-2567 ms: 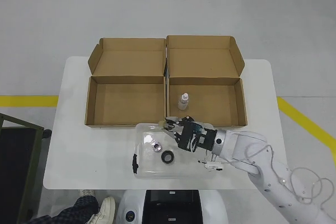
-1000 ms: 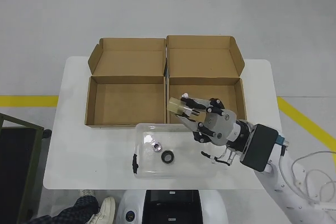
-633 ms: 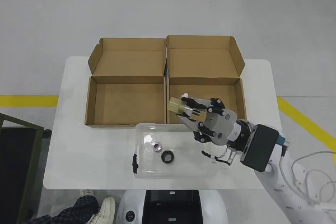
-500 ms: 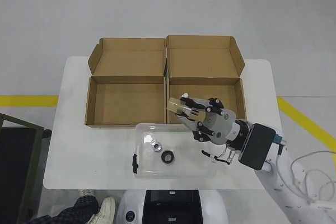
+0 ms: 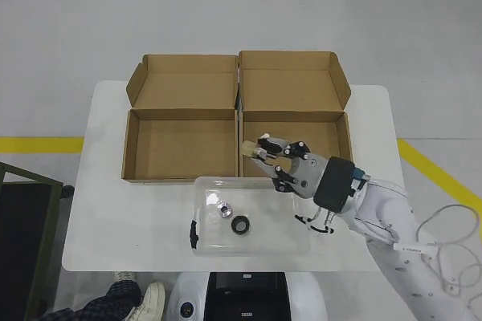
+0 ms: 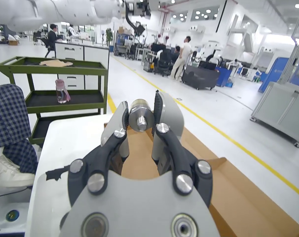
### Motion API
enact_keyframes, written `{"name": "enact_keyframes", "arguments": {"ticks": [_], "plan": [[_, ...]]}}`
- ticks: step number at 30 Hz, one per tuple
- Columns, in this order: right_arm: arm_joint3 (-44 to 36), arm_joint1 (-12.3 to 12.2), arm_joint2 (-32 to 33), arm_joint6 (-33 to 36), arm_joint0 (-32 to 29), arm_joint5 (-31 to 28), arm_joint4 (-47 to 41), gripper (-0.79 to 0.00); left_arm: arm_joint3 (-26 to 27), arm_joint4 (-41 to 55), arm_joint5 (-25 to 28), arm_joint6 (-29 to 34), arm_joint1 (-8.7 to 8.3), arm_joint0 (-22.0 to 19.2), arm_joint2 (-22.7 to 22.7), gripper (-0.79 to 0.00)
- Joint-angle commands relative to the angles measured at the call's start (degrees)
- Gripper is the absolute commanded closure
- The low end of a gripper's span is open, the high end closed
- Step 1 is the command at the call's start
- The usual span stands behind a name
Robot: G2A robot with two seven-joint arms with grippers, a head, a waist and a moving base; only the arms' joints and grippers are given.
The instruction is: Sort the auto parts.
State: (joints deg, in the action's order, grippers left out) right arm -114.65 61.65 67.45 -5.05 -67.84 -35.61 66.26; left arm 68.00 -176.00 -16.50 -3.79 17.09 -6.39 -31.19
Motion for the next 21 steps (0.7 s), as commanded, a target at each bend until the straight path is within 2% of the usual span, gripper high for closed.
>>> {"name": "enact_keyframes", "arguments": {"ticks": [1, 6, 15, 21], "plan": [[0.13, -0.16, 1.02, 3.78, -0.44, 0.15, -1.09, 0.0, 0.0, 0.0, 0.0, 0.0, 0.0, 0.0, 0.0, -0.785], [1.44, -0.6, 4.03, 10.52, -1.66, 1.05, -3.1, 0.0, 0.0, 0.0, 0.0, 0.0, 0.0, 0.0, 0.0, -0.785], [5.97, -1.07, 7.86, 17.5, -3.16, 3.37, -5.3, 0.0, 0.0, 0.0, 0.0, 0.0, 0.0, 0.0, 0.0, -0.785], [9.85, -1.29, 8.73, 24.52, -1.49, 3.91, -5.65, 0.0, 0.0, 0.0, 0.0, 0.0, 0.0, 0.0, 0.0, -0.785]]}}
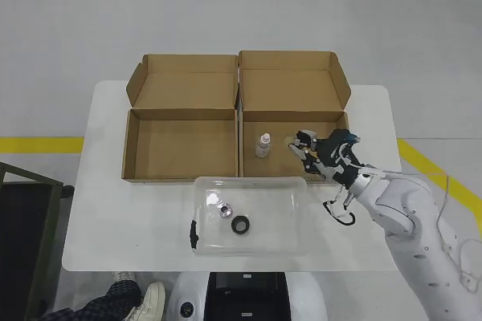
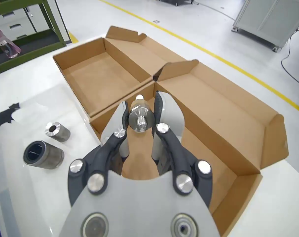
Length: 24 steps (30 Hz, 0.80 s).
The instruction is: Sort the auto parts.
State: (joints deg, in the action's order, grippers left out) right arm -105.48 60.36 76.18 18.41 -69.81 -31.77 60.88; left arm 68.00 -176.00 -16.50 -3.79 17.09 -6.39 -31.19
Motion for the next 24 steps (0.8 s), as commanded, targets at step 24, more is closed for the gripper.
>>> {"name": "enact_keyframes", "arguments": {"ticks": [24], "plan": [[22.33, 2.3, -12.53, 13.74, 18.17, -2.95, -3.43, 0.0, 0.0, 0.0, 0.0, 0.0, 0.0, 0.0, 0.0, -0.785]]}}
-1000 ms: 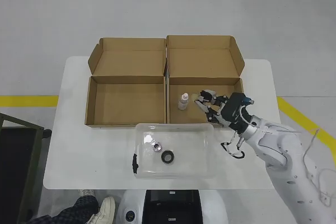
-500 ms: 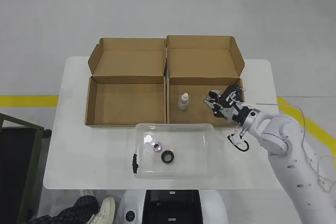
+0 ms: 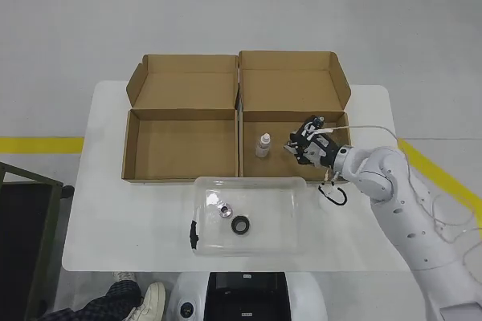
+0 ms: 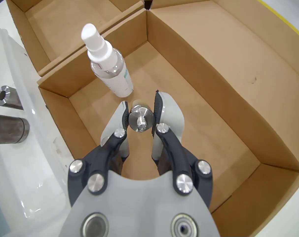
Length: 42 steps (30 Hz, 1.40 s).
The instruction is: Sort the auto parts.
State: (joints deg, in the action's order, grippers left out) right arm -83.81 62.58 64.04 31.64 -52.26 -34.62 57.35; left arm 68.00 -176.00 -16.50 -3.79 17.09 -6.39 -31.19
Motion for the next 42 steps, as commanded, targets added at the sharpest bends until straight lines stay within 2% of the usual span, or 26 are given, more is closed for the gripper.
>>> {"name": "enact_keyframes", "arguments": {"ticks": [1, 23, 29, 36, 42], "plan": [[1.36, 0.18, -0.82, 1.0, 1.24, -0.21, 0.18, 0.0, 0.0, 0.0, 0.0, 0.0, 0.0, 0.0, 0.0, -0.785], [12.77, 3.08, -9.41, 3.13, 10.42, 1.22, 1.47, 0.0, 0.0, 0.0, 0.0, 0.0, 0.0, 0.0, 0.0, -0.785], [13.81, 3.73, -10.87, 3.18, 11.57, 1.57, 1.65, -0.259, 0.0, 0.0, 0.0, 0.0, 0.0, 0.0, 0.0, -0.785], [10.51, 3.37, -9.75, 3.52, 11.18, 1.99, 3.56, -0.323, 0.0, 0.0, 0.0, 0.0, 0.0, 0.0, 0.0, -0.785], [1.6, 1.94, -5.7, 5.31, 7.65, 2.42, 5.48, -0.363, 0.0, 0.0, 0.0, 0.0, 0.0, 0.0, 0.0, -0.785]]}}
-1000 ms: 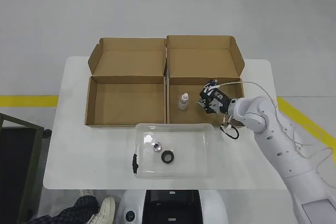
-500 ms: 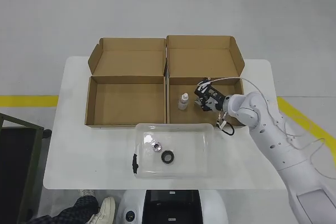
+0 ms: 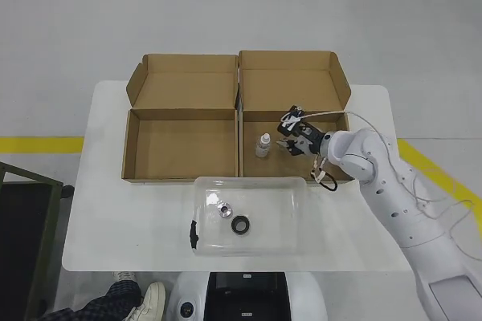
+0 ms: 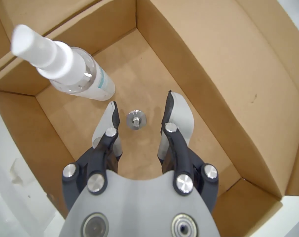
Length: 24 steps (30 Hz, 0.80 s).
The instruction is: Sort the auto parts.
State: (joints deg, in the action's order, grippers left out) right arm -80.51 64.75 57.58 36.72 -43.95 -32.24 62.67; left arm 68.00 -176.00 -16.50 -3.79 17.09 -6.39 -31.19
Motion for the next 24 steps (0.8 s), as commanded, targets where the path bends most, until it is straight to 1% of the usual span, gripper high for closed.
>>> {"name": "enact_keyframes", "arguments": {"ticks": [1, 4, 8, 13, 19, 24], "plan": [[-3.49, -0.51, 1.54, 0.72, -1.48, 0.01, 0.53, -0.363, 0.0, 0.0, 0.0, 0.0, 0.0, 0.0, 0.0, -0.785], [-9.1, -1.28, 3.94, 1.37, -4.18, -0.35, 0.74, -0.366, 0.0, 0.0, 0.0, 0.0, 0.0, 0.0, 0.0, -0.785], [-16.4, -2.14, 6.97, 0.21, -8.24, -1.9, -0.38, -0.363, 0.0, 0.0, 0.0, 0.0, 0.0, 0.0, 0.0, -0.785], [-24.58, -2.93, 8.59, 0.95, -12.98, -3.2, 0.68, -0.369, 0.0, 0.0, 0.0, 0.0, 0.0, 0.0, 0.0, -0.785], [-30.3, -3.25, 7.59, -0.79, -17.2, -5.62, 0.19, -0.366, 0.0, 0.0, 0.0, 0.0, 0.0, 0.0, 0.0, -0.785], [-32.53, -3.11, 4.04, -1.27, -18.57, -7.78, 1.29, -0.369, 0.0, 0.0, 0.0, 0.0, 0.0, 0.0, 0.0, -0.785]]}}
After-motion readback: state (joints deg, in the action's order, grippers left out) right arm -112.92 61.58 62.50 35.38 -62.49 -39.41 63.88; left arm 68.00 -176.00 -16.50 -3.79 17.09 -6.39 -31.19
